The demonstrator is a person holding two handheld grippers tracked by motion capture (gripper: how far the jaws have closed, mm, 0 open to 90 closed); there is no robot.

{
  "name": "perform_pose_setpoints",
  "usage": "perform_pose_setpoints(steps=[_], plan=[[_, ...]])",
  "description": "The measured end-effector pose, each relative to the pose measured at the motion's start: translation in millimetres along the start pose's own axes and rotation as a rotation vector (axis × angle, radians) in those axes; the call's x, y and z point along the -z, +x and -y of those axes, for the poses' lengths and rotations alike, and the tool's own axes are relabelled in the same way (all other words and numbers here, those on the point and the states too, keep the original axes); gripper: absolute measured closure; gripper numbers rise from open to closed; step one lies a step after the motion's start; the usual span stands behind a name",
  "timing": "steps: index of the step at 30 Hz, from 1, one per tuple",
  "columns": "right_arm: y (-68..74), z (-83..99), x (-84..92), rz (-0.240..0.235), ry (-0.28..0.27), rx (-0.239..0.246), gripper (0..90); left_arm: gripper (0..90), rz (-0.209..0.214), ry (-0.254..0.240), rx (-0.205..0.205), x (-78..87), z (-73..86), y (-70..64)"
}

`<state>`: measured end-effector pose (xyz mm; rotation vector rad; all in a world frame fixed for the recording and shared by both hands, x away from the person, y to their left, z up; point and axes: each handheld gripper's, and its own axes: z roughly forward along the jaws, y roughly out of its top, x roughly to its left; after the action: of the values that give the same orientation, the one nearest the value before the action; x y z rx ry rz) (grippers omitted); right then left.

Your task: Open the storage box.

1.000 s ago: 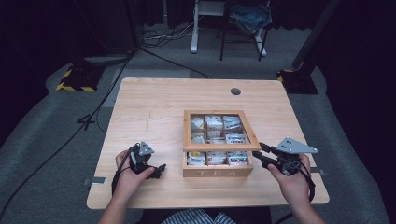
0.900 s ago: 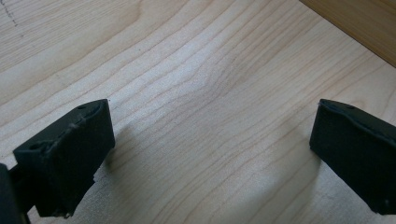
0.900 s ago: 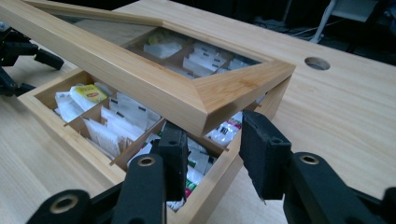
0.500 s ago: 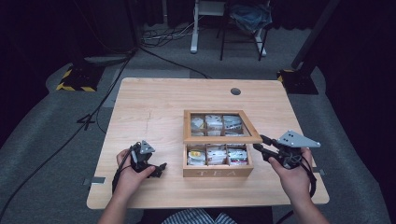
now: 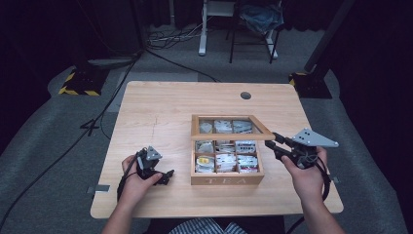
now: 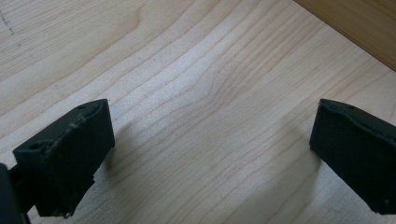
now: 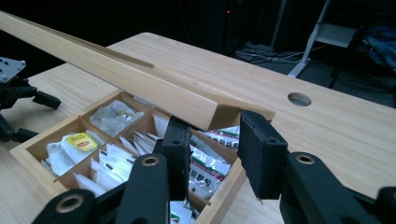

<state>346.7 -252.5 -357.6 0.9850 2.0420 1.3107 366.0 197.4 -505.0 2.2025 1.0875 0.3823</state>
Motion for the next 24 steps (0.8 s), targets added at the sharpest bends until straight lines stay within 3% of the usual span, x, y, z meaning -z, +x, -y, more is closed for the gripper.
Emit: perform_pose_setpoints(steps=[10,24], plan=[[-4.3,-12.5,-3.8,0.020,-0.037,-0.007,65.2,0.4,0.002,-0.005,-0.003,-0.2,0.0,0.1],[-13.9,-27.1,-13.0,0.028,-0.102,-0.057,65.9,0.5,-0.001,-0.002,0.000,-0.1,0.1,-0.2]])
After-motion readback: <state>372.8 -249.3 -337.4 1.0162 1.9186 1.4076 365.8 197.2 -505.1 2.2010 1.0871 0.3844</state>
